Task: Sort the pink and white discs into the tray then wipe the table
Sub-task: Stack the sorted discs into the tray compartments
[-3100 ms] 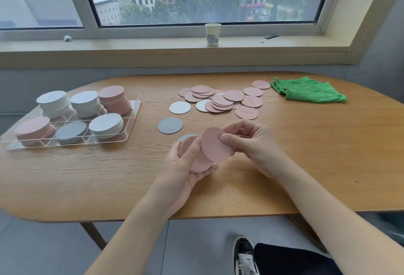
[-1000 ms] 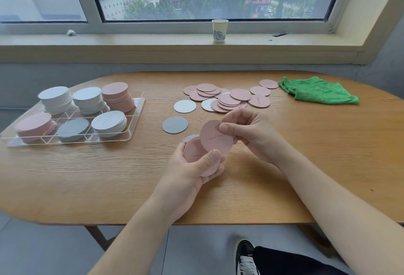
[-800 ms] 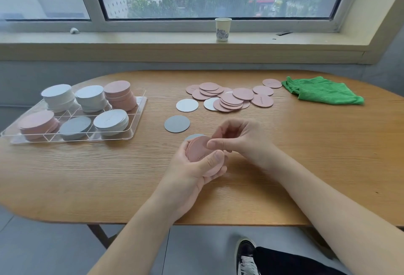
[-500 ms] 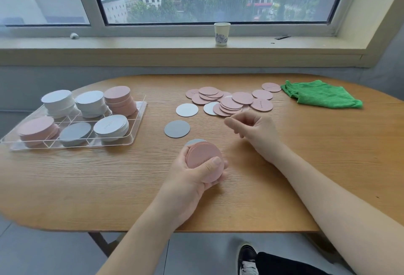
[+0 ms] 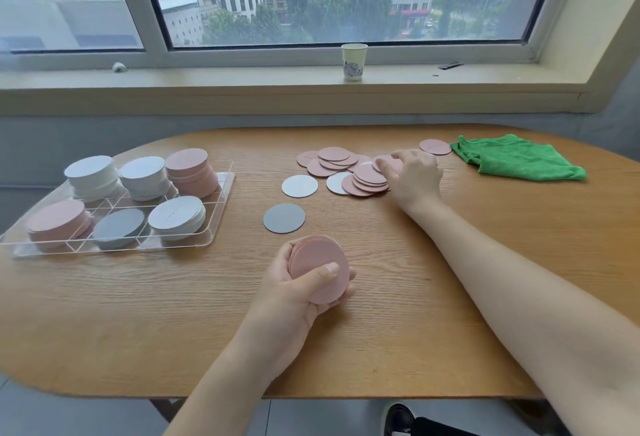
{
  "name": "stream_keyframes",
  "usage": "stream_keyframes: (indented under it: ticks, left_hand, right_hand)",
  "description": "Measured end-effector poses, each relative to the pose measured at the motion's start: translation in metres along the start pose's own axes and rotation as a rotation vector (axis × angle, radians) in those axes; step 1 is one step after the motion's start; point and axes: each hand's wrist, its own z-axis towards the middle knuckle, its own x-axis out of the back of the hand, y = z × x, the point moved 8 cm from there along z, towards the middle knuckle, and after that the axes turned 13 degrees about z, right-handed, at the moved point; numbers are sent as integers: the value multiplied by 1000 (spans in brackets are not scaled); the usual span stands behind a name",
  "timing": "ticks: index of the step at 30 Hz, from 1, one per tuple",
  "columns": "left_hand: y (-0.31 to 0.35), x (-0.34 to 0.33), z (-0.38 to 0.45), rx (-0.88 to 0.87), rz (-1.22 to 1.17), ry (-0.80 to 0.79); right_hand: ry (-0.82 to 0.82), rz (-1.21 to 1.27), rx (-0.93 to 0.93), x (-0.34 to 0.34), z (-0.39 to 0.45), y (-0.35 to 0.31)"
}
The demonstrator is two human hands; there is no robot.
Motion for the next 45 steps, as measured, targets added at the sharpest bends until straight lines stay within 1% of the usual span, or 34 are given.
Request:
stream_keyframes:
  ticks: [3, 6, 10, 14, 17, 21, 27, 32, 37, 41, 45]
  left_hand:
    - [-2, 0, 2, 4, 0, -12]
    - [-2, 2, 4, 7, 9, -11]
    - [-3, 2, 5, 16, 9, -5]
    - [-2, 1, 5, 22, 4, -9]
    - [-2, 1, 5, 24, -1, -11]
    - [-3, 1, 6, 27, -24, -6]
    - [-1, 6, 2, 16, -76, 53]
    - [4, 10, -2, -17, -160, 125]
    - [8, 16, -5, -48, -183, 172]
    - [9, 15, -5, -52, -148, 153]
    - [10, 11, -5, -64, -142, 111]
  right_hand:
    - [-96, -154, -73, -11, 8, 7]
    - [-157, -169, -119, -16, 12, 12]
    - [-134, -50, -149, -11, 14, 17]
    - [-56, 104, -126, 1, 8, 15]
    - [-29, 173, -54, 5, -1, 4]
    - [-62, 278, 113, 10, -26, -19]
    - [-166, 488, 330, 34, -90, -59]
    - [-249, 506, 507, 38, -134, -87]
    - [-267, 569, 634, 33, -157, -110]
    - [-374, 565, 683, 19, -172, -120]
    - [-448, 550, 701, 11, -179, -125]
